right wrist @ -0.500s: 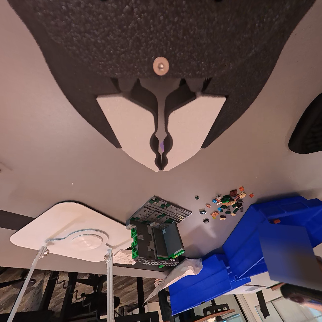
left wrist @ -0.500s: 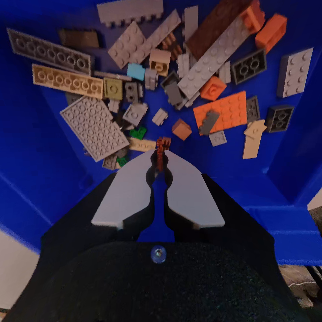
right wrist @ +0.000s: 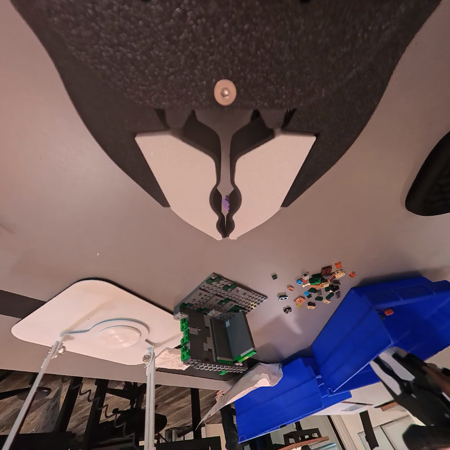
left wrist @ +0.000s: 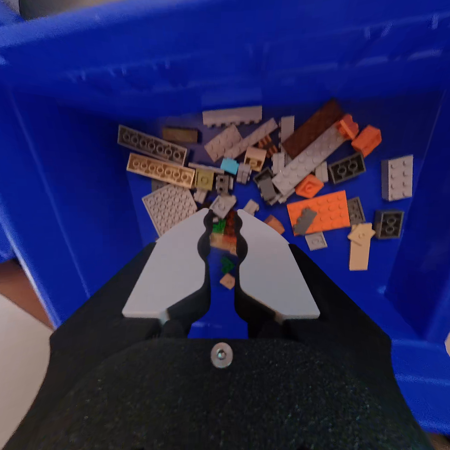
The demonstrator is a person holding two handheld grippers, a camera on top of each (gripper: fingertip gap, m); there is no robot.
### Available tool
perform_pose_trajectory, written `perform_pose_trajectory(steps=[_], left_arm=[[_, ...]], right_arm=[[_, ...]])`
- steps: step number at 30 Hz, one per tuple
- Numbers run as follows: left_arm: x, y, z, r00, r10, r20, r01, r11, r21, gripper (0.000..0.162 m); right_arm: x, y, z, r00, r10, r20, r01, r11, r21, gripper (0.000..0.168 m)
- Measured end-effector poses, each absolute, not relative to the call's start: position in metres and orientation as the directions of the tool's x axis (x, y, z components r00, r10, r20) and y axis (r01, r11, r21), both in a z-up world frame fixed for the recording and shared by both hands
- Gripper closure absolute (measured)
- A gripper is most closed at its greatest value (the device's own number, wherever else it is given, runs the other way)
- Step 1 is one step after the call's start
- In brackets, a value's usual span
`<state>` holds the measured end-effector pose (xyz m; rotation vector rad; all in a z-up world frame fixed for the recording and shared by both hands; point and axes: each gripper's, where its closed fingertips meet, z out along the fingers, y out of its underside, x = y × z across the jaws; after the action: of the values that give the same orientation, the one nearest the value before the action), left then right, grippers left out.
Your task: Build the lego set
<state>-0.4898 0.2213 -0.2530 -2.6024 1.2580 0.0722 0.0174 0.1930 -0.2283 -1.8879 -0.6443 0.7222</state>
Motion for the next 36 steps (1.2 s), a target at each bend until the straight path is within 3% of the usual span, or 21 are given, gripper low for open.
perform_pose_trajectory(steps=[5, 10, 19, 23, 24, 29, 36], left_arm=[[-0.484, 0.236, -0.28, 0.624, -0.771, -0.125, -0.779, -0.602, -0.175, 0.139], [-0.49, 0.245, -0.282, 0.632, -0.764, -0.126, -0.773, -0.61, -0.176, 0.161], [-0.527, 0.248, -0.264, 0.675, -0.702, -0.229, -0.737, -0.657, -0.159, 0.162], [-0.524, 0.249, -0.256, 0.686, -0.69, -0.232, -0.728, -0.648, -0.223, 0.162], [-0.521, 0.248, -0.255, 0.688, -0.691, -0.222, -0.725, -0.645, -0.241, 0.151], [-0.493, 0.232, -0.258, 0.651, -0.752, -0.109, -0.744, -0.601, -0.292, 0.138], [-0.457, 0.201, -0.272, 0.558, -0.83, 0.029, -0.788, -0.54, -0.296, 0.132]], right_arm=[[0.018, 0.193, -0.228, 0.692, 0.7, -0.176, 0.138, -0.368, -0.92, 0.168], [0.021, 0.195, -0.228, 0.698, 0.692, -0.184, 0.129, -0.373, -0.919, 0.168], [0.02, 0.197, -0.234, 0.696, 0.692, -0.191, 0.134, -0.387, -0.912, 0.168], [0.02, 0.197, -0.234, 0.698, 0.691, -0.189, 0.134, -0.386, -0.913, 0.168], [0.02, 0.197, -0.234, 0.698, 0.69, -0.189, 0.134, -0.386, -0.913, 0.168], [0.019, 0.196, -0.234, 0.698, 0.692, -0.183, 0.14, -0.382, -0.913, 0.168], [0.018, 0.196, -0.236, 0.697, 0.693, -0.186, 0.141, -0.387, -0.911, 0.168]])
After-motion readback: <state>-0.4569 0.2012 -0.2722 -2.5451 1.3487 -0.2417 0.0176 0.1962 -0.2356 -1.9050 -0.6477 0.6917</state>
